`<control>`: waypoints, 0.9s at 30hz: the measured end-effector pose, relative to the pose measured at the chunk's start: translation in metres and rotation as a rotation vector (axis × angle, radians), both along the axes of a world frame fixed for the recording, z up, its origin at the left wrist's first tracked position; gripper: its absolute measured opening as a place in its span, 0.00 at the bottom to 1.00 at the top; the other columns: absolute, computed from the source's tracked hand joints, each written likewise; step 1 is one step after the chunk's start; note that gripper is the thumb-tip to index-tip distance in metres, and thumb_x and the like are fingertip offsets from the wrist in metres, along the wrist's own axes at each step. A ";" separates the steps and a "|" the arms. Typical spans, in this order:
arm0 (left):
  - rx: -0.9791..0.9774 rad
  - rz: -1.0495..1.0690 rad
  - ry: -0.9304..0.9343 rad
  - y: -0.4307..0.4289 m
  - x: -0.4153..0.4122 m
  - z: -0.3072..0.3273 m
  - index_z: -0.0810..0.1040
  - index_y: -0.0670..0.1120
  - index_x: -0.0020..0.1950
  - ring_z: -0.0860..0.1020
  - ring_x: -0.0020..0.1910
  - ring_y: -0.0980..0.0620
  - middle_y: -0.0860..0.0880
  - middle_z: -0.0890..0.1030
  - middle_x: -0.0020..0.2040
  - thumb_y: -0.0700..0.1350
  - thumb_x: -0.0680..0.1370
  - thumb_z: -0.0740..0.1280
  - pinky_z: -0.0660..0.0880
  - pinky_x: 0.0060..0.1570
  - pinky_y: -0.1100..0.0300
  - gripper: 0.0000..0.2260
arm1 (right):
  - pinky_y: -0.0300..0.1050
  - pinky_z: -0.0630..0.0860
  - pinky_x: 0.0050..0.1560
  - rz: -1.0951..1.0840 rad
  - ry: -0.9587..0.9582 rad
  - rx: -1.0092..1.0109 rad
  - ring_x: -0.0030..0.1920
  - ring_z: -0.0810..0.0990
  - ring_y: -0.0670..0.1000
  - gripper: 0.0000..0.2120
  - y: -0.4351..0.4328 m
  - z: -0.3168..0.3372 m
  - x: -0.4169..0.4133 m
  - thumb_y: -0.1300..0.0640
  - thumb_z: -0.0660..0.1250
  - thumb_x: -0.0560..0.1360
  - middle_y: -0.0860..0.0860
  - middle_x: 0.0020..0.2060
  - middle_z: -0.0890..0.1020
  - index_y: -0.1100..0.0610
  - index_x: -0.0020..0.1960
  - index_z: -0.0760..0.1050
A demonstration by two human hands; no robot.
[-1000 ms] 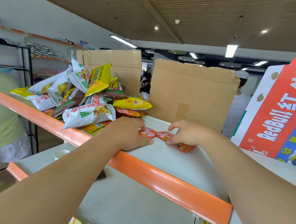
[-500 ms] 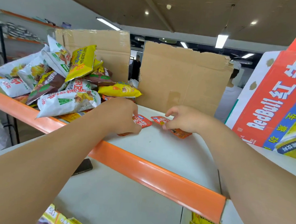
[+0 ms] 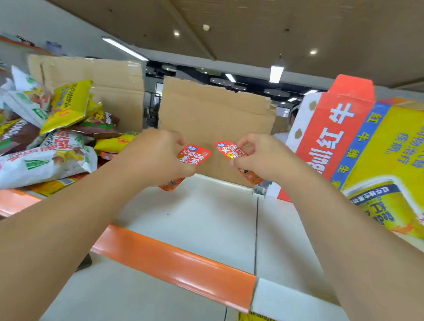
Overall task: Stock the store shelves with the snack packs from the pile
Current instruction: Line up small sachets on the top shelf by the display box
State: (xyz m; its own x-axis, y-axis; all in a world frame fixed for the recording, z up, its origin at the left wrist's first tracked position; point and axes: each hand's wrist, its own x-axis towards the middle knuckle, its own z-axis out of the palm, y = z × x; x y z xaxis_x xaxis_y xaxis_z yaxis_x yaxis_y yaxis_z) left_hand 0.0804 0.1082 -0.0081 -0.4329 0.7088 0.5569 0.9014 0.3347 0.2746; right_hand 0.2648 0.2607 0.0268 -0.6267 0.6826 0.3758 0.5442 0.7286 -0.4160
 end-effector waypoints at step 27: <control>-0.084 -0.468 0.018 0.215 0.501 0.025 0.80 0.58 0.60 0.80 0.43 0.57 0.57 0.83 0.41 0.63 0.66 0.73 0.80 0.44 0.57 0.24 | 0.44 0.76 0.43 -0.430 0.054 -0.024 0.50 0.81 0.53 0.16 0.126 -0.018 0.570 0.46 0.78 0.70 0.51 0.53 0.81 0.47 0.55 0.79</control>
State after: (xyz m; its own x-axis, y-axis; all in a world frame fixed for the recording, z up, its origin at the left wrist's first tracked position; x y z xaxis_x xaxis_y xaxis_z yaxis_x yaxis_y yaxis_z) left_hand 0.5810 0.3230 0.0170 -0.0471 0.8684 0.4936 0.9651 -0.0879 0.2468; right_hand 0.8346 0.3863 0.0093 -0.2634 0.8862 0.3811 0.7732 0.4302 -0.4659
